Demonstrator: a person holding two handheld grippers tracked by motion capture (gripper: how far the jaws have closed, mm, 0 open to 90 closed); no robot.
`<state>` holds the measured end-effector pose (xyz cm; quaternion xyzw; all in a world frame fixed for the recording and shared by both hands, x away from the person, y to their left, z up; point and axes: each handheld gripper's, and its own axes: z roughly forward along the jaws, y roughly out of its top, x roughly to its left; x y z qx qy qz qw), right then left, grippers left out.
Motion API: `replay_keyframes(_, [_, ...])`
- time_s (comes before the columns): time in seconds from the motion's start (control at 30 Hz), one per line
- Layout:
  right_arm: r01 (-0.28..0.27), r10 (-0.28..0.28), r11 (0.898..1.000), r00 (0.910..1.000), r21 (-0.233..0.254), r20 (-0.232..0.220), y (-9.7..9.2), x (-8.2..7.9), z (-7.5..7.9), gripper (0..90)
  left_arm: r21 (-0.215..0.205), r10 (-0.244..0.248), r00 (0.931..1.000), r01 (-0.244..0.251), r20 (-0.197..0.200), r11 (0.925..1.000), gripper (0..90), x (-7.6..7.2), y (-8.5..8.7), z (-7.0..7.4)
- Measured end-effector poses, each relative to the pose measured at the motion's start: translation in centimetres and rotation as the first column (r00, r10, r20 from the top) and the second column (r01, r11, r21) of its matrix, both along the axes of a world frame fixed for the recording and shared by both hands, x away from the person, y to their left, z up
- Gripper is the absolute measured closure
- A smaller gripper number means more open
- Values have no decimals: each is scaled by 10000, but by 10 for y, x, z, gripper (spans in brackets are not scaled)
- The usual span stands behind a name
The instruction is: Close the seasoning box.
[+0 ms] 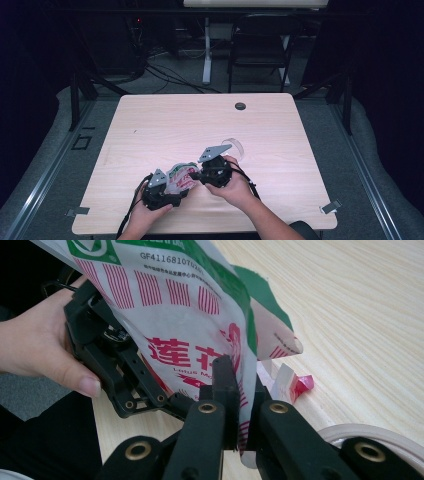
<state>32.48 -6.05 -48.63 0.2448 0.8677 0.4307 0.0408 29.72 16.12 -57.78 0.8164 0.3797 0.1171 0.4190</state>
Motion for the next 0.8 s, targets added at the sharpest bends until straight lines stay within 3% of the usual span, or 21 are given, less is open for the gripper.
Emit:
replay_keyframes(0.23, [21,-21,10000,10000,26,-8,0,0,-1,900,243,-270,9995,266,173,9994,262,4,-3,-6])
replay_keyframes(0.43, [5,-5,10000,10000,7,-9,0,0,-1,900,723,-489,9988,487,9,9962,271,6,-4,-9])
replay_keyframes(0.53, [-9,9,10000,10000,1,3,0,-1,-1,900,938,-501,9987,511,-130,9943,270,7,-5,-10])
replay_keyframes(0.8, [-19,19,10000,10000,-16,10,1,-2,-2,900,1420,-415,9991,402,63,9891,254,5,-9,-11])
